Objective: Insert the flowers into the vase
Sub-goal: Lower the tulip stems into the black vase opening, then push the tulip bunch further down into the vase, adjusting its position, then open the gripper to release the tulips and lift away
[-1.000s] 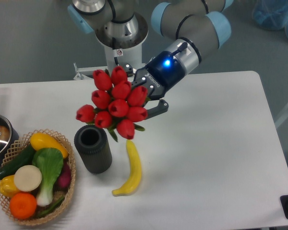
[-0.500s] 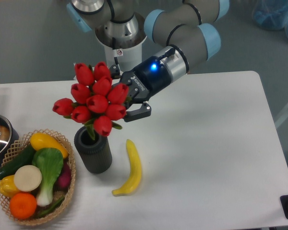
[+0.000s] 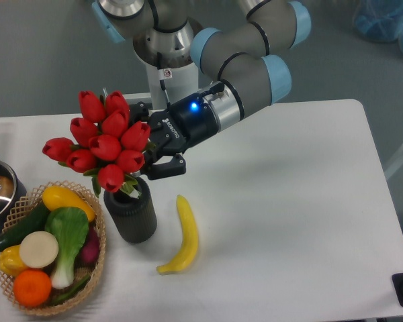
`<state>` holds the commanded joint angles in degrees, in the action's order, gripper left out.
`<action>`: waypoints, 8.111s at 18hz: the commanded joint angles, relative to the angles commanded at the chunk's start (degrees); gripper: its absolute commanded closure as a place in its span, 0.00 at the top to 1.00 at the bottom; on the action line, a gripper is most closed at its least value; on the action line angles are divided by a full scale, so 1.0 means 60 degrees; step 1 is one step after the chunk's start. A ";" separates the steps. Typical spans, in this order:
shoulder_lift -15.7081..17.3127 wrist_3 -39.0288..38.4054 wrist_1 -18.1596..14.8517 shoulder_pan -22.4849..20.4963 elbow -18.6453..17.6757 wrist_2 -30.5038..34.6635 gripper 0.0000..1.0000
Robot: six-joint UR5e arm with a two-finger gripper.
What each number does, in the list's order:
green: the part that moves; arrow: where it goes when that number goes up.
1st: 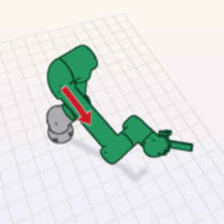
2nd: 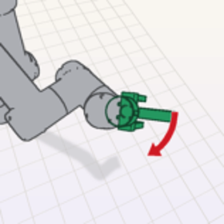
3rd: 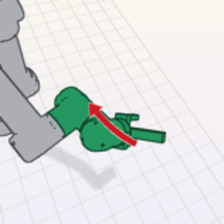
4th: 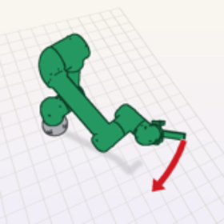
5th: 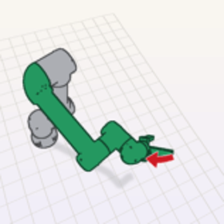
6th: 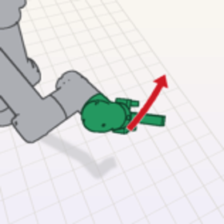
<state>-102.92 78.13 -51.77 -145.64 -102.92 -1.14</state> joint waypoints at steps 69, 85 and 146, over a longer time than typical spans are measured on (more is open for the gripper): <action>-0.0849 0.2842 0.0073 -0.0175 -0.2125 0.0088 0.50; -0.1069 0.3252 0.0073 -0.0175 -0.2286 0.0088 0.53; 0.0658 0.3047 0.0000 -0.0263 -0.2301 0.4215 1.00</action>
<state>-98.97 96.42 -51.77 -147.21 -116.72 24.15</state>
